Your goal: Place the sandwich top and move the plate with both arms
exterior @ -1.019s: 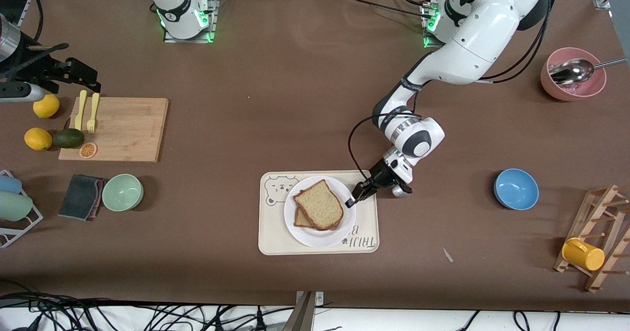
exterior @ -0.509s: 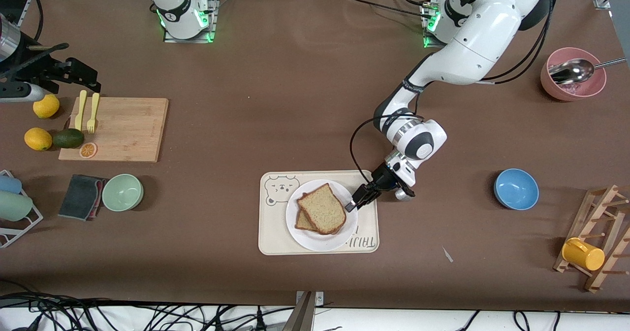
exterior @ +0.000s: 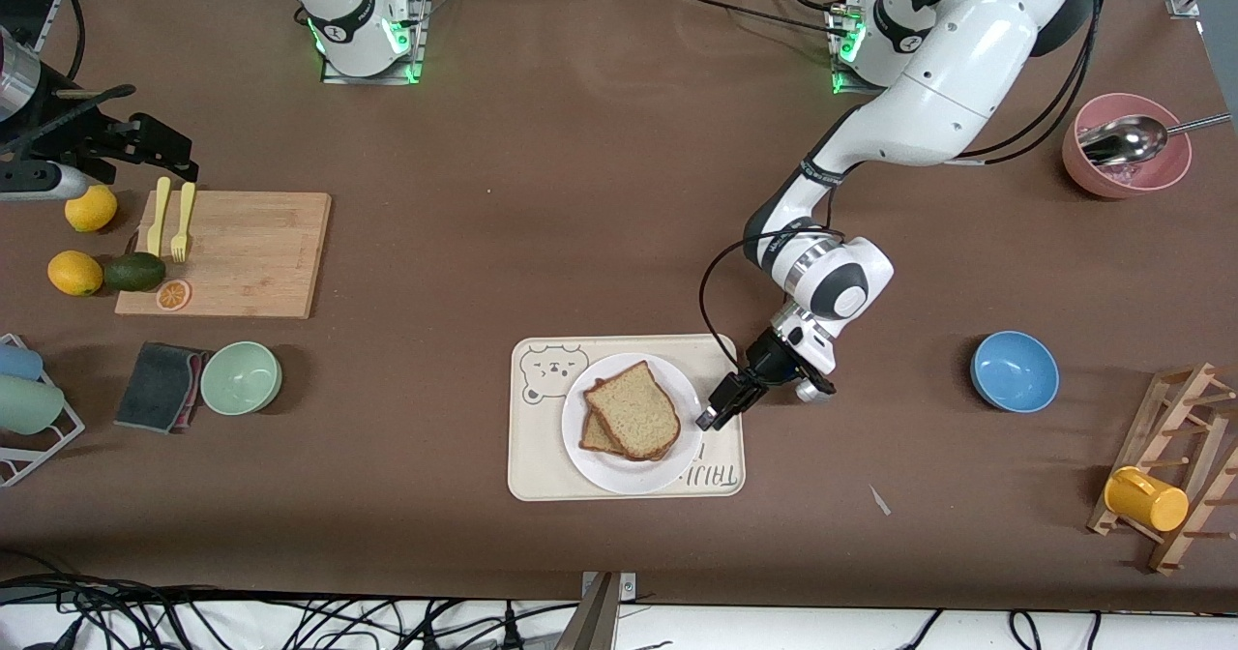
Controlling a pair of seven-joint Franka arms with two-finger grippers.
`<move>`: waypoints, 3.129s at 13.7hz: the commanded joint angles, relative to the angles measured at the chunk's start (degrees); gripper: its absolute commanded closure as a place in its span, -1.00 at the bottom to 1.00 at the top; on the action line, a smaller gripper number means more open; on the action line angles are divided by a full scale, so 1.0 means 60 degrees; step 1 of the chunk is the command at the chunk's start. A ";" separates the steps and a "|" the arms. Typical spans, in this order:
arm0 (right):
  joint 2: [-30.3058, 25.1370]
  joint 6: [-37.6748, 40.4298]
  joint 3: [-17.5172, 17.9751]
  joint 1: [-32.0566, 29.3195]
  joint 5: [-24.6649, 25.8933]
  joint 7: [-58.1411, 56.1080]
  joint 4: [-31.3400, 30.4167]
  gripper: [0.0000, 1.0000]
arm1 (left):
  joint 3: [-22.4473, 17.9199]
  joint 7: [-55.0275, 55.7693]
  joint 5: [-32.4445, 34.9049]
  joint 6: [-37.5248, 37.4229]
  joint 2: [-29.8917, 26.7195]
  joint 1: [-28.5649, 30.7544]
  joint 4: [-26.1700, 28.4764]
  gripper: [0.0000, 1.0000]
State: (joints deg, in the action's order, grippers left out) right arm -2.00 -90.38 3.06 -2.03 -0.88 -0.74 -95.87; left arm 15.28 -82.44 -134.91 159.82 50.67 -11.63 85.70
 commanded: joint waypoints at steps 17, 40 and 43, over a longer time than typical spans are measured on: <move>0.0085 0.0195 0.0061 -0.0029 0.0015 -0.0008 0.0246 -1.00 | 0.0104 0.4508 0.3321 0.1152 -0.1354 0.0282 0.0641 -1.00; 0.0085 0.0209 0.0031 -0.0058 0.0000 -0.0066 0.0246 -1.00 | -0.1463 1.3019 1.9283 -0.3428 -0.5029 0.2551 0.3412 -1.00; 0.0085 0.0209 0.0031 -0.0058 0.0000 -0.0110 0.0246 -1.00 | -0.1463 1.4060 2.0942 -0.4514 -0.5718 0.2846 0.3309 -1.00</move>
State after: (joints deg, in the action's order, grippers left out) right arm -1.99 -90.36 2.99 -2.03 -0.88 -0.75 -95.84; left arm 6.36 -1.45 -14.42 135.79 20.74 4.69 103.34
